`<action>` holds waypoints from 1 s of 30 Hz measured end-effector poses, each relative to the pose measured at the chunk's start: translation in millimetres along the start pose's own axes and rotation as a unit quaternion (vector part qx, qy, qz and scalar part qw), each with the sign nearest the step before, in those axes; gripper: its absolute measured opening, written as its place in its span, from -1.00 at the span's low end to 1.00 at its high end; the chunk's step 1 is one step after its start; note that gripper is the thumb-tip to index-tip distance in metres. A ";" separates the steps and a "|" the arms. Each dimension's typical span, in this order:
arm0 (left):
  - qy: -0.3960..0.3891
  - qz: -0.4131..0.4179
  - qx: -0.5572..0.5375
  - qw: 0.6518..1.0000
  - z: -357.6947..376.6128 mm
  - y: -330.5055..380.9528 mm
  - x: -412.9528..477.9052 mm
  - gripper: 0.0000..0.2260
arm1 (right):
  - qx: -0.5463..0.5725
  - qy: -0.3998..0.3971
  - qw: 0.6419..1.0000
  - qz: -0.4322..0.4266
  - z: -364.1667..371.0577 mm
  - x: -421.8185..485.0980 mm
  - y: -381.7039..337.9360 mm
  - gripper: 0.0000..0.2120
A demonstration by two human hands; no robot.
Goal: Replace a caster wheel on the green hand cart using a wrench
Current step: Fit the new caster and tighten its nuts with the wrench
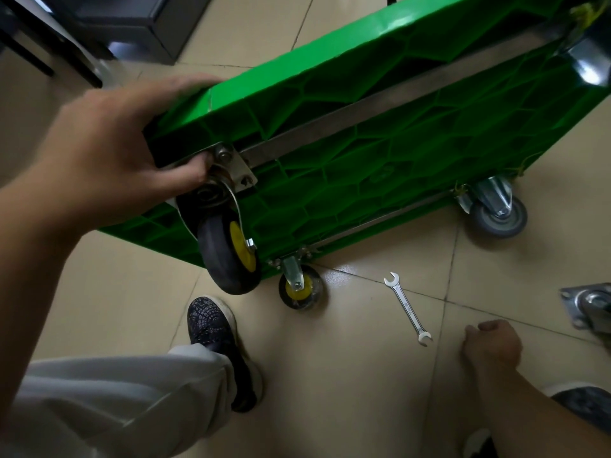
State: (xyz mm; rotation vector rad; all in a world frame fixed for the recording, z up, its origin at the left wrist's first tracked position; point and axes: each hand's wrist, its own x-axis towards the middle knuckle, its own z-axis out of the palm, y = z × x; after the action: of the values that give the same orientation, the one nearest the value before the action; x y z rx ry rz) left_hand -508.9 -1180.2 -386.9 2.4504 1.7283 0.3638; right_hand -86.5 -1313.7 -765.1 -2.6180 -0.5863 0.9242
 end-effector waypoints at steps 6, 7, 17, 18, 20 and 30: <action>0.000 -0.003 -0.005 1.000 0.2 -1.9 0.2 -0.33 | -0.033 -0.049 0.994 -0.092 9.6 -2.9 -5.9 -0.84; -0.001 -0.004 -0.005 1.000 0.4 -2.0 0.0 -0.33 | -0.051 -0.063 0.989 -0.121 12.7 -6.4 -10.3 -0.81; 0.012 0.012 -0.001 1.000 -1.0 6.2 -4.6 -0.40 | -0.103 -0.137 0.905 -0.389 16.1 -45.9 -73.3 -0.68; 0.014 0.017 0.000 1.000 -1.7 7.3 -4.3 -0.42 | -0.101 -0.141 0.894 -0.414 11.7 -49.6 -78.1 -0.69; 0.010 0.022 0.006 1.000 -2.8 9.2 -3.6 -0.42 | -0.078 -0.161 0.874 -0.452 -2.1 -58.0 -94.1 -0.70; 0.005 -0.021 0.002 1.000 -8.1 16.1 -6.8 -0.39 | -0.088 -0.123 0.704 -0.693 -114.5 -163.3 -218.8 -0.70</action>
State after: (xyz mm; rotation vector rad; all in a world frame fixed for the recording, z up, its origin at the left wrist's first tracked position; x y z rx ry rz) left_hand -498.6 -1192.4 -376.2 2.4138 1.7836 0.3690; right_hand -188.2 -1216.5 -504.6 -1.3087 -2.2720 0.5970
